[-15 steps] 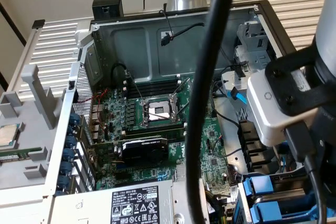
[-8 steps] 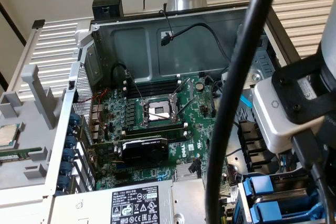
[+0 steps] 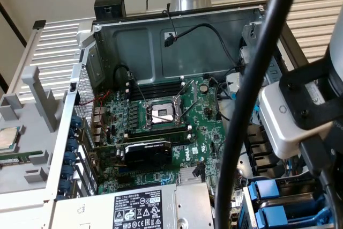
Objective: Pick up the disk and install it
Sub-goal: 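Insert the first disk wire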
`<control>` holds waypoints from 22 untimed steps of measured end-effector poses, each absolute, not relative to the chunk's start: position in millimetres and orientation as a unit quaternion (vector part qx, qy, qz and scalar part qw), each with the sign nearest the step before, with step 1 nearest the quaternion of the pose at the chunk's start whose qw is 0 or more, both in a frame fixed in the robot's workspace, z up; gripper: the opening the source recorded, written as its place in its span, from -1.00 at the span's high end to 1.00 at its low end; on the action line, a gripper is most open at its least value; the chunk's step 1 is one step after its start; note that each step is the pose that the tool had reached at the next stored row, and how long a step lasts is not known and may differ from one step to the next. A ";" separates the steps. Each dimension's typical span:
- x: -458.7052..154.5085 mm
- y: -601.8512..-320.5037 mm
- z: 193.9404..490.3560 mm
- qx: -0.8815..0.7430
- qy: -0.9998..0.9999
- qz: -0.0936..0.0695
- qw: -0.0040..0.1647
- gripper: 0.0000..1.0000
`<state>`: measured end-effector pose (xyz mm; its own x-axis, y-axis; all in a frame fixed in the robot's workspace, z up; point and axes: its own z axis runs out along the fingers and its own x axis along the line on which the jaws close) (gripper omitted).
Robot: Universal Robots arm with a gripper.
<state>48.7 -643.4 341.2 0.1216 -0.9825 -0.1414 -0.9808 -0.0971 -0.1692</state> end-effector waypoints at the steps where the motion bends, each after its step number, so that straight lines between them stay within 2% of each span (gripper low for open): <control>1: 48.7 -643.5 341.0 -0.741 0.663 -0.003 0.112 0.13; 12: 48.7 -645.9 338.1 -0.740 0.662 0.006 0.121 0.17; 13: 48.7 -646.2 338.0 -0.740 0.662 0.007 0.122 0.32; 19: 48.7 -648.2 338.1 -0.739 0.662 0.013 0.128 0.36; 21: 48.7 -648.2 338.1 -0.738 0.662 0.014 0.130 0.62; 22: 48.7 -648.3 338.2 -0.738 0.662 0.015 0.130 0.62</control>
